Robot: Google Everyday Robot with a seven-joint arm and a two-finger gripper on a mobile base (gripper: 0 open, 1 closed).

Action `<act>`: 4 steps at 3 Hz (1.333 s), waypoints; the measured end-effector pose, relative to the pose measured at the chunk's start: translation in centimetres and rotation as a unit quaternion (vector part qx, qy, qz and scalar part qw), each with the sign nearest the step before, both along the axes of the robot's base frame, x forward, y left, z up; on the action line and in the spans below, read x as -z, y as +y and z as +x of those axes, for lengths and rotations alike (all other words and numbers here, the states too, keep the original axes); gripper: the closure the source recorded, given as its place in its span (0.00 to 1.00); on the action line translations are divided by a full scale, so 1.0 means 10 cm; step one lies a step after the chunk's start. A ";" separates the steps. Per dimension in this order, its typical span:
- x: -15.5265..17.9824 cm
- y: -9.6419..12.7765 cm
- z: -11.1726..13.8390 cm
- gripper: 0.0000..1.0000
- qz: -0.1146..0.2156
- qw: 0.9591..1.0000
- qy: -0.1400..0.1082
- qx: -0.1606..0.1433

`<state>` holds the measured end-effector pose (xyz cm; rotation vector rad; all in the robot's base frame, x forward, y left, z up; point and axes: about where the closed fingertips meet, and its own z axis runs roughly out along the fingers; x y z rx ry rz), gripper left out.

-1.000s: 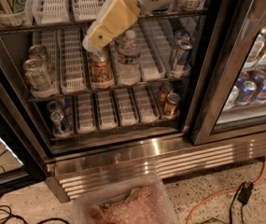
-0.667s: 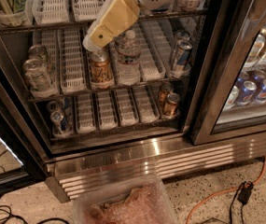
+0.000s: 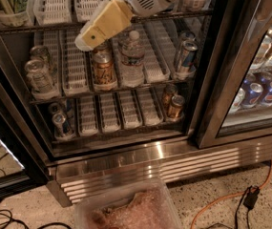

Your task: Pick green can from top shelf of fridge

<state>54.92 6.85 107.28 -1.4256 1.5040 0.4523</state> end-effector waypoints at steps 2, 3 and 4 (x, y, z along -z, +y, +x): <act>0.08 0.41 0.25 0.00 0.098 0.995 0.000 -0.001; -0.08 0.64 0.28 0.00 0.119 0.992 -0.018 -0.028; -0.08 0.64 0.28 0.00 0.119 0.992 -0.018 -0.028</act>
Offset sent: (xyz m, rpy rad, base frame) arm 0.0398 0.0572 -0.0098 0.3019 -0.0049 -0.0020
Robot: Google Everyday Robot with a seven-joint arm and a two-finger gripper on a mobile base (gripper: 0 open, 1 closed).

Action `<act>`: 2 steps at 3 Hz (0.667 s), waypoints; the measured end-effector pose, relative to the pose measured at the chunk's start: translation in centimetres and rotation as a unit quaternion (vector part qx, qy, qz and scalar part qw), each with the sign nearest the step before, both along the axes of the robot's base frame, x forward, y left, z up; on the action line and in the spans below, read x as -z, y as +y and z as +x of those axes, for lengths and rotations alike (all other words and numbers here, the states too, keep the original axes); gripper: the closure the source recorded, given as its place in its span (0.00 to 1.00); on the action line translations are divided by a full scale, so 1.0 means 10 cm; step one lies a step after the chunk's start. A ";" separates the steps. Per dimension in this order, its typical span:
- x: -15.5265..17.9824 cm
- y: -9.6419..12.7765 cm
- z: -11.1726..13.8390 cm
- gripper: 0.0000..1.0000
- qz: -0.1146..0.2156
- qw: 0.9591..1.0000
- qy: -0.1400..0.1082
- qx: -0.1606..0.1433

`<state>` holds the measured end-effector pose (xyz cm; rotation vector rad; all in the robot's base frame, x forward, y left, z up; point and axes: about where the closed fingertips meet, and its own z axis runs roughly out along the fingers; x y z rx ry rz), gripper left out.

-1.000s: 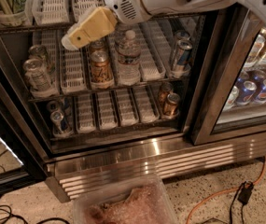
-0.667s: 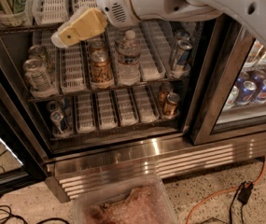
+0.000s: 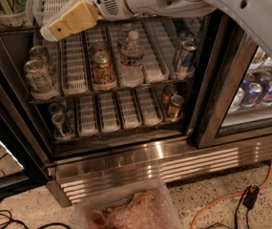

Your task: Pick green can from top shelf of fridge

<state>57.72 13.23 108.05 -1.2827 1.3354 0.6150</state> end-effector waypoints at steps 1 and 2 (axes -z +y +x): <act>0.00 0.07 -0.02 0.00 -0.001 1.000 0.000 -0.009; 0.04 0.22 -0.06 0.00 -0.002 0.999 0.010 -0.041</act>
Offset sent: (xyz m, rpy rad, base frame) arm -0.0091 0.0386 -0.0103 -0.0066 0.0528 0.1708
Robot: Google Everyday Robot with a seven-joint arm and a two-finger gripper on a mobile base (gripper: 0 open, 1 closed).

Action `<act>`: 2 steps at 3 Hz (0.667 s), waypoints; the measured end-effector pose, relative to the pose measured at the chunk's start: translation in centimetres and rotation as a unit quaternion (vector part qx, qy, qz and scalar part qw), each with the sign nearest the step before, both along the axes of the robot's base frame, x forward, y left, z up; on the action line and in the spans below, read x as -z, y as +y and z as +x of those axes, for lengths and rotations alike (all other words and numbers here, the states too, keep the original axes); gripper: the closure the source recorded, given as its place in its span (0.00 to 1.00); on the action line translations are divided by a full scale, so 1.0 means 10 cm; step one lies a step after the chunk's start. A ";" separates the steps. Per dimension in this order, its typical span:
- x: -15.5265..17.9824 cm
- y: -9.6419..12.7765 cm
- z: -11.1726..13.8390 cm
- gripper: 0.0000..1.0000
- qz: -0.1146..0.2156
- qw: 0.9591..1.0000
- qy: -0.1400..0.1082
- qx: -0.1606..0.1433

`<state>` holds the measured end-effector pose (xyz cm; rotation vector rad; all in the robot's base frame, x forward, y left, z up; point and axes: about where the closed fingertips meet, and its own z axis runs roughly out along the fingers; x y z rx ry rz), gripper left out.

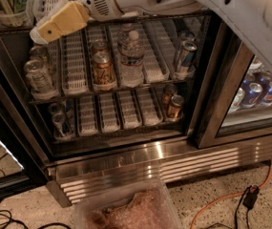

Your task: Pick green can from top shelf of fridge

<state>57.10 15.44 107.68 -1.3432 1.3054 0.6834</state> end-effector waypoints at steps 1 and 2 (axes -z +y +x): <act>0.06 0.15 -0.02 0.00 -0.002 1.000 0.010 -0.026; 0.18 0.21 0.05 0.00 -0.003 1.000 0.017 -0.019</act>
Offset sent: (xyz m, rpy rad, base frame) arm 0.0124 0.0188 -0.0304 -0.0114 0.0516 0.0146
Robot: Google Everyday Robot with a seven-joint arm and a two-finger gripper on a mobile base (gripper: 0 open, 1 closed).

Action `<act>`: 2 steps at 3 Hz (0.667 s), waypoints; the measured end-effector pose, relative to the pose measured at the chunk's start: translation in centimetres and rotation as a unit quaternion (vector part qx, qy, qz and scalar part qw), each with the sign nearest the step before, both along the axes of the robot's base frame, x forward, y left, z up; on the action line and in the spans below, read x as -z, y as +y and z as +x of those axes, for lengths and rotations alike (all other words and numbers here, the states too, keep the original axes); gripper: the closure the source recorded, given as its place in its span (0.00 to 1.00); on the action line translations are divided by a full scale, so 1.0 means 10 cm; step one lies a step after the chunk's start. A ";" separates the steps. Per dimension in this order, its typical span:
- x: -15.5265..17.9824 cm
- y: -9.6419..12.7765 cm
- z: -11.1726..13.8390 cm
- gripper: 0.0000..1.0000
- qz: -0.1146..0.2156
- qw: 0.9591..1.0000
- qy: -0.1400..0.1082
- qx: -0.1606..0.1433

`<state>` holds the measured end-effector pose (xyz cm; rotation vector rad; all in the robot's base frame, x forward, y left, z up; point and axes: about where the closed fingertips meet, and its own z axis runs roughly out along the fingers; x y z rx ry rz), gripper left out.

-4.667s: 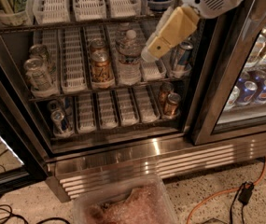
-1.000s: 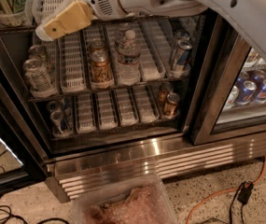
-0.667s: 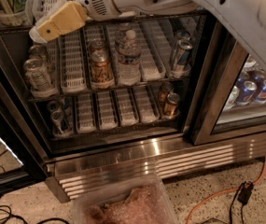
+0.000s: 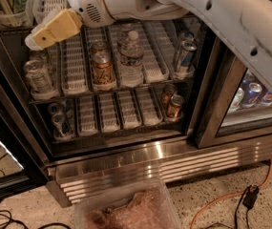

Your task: Pick green can from top shelf of fridge

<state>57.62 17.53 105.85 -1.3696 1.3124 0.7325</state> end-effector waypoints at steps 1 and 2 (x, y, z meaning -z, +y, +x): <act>0.03 0.05 0.06 0.00 0.005 1.000 -0.001 0.003; -0.04 0.21 0.13 0.00 0.022 1.000 -0.014 -0.010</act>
Offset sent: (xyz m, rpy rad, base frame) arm 0.0241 0.0358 0.0147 0.0864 -0.0623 0.0416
